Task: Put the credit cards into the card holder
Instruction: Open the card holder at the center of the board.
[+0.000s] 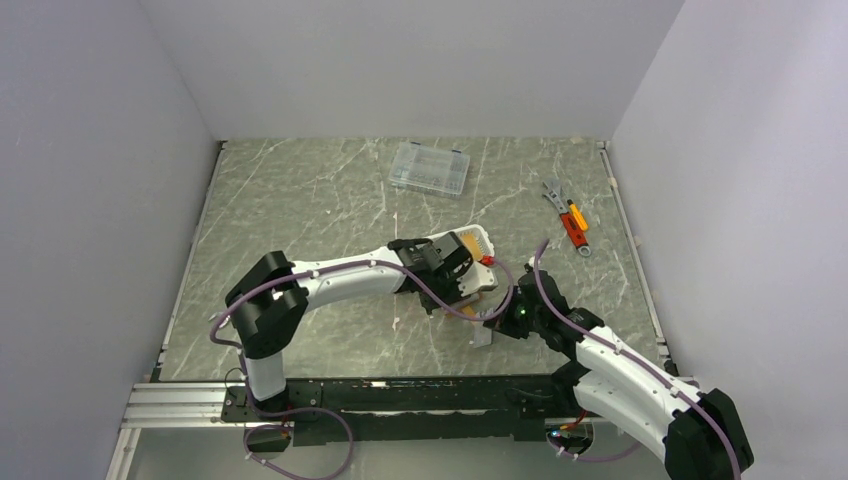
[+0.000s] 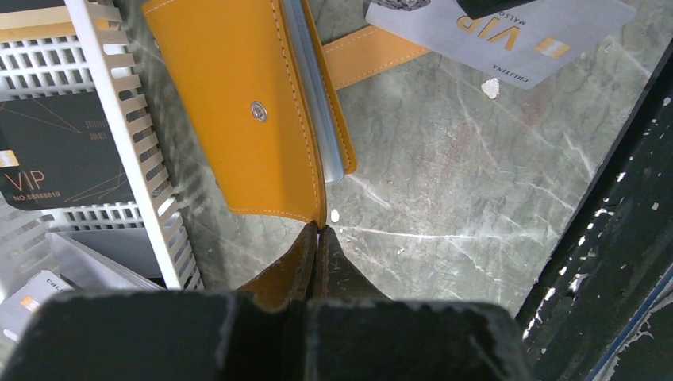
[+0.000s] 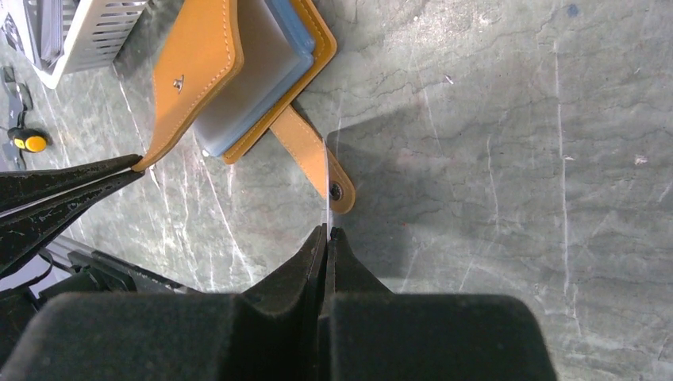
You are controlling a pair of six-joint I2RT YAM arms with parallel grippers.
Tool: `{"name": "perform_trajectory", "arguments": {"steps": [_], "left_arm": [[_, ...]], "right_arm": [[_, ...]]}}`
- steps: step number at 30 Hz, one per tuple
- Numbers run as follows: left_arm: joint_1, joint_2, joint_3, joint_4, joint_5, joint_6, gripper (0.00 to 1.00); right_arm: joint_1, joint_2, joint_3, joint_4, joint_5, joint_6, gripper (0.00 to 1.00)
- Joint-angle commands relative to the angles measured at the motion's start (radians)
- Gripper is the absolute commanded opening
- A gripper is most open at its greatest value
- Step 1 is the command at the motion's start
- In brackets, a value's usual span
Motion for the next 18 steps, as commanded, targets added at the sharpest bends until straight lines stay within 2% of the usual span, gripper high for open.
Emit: {"name": "perform_trajectory", "arguments": {"steps": [1, 13, 18], "left_arm": [[0.013, -0.043, 0.021, -0.016, 0.054, -0.024, 0.00], [0.024, -0.080, 0.032, -0.054, 0.224, -0.072, 0.00], [0.041, -0.106, -0.013, -0.035, 0.300, -0.116, 0.00]], "right_arm": [[0.000, 0.000, 0.035, 0.009, -0.001, -0.021, 0.00], [-0.001, 0.048, 0.071, 0.163, -0.089, -0.053, 0.00], [0.001, 0.056, 0.075, 0.212, -0.143, -0.071, 0.00]]}}
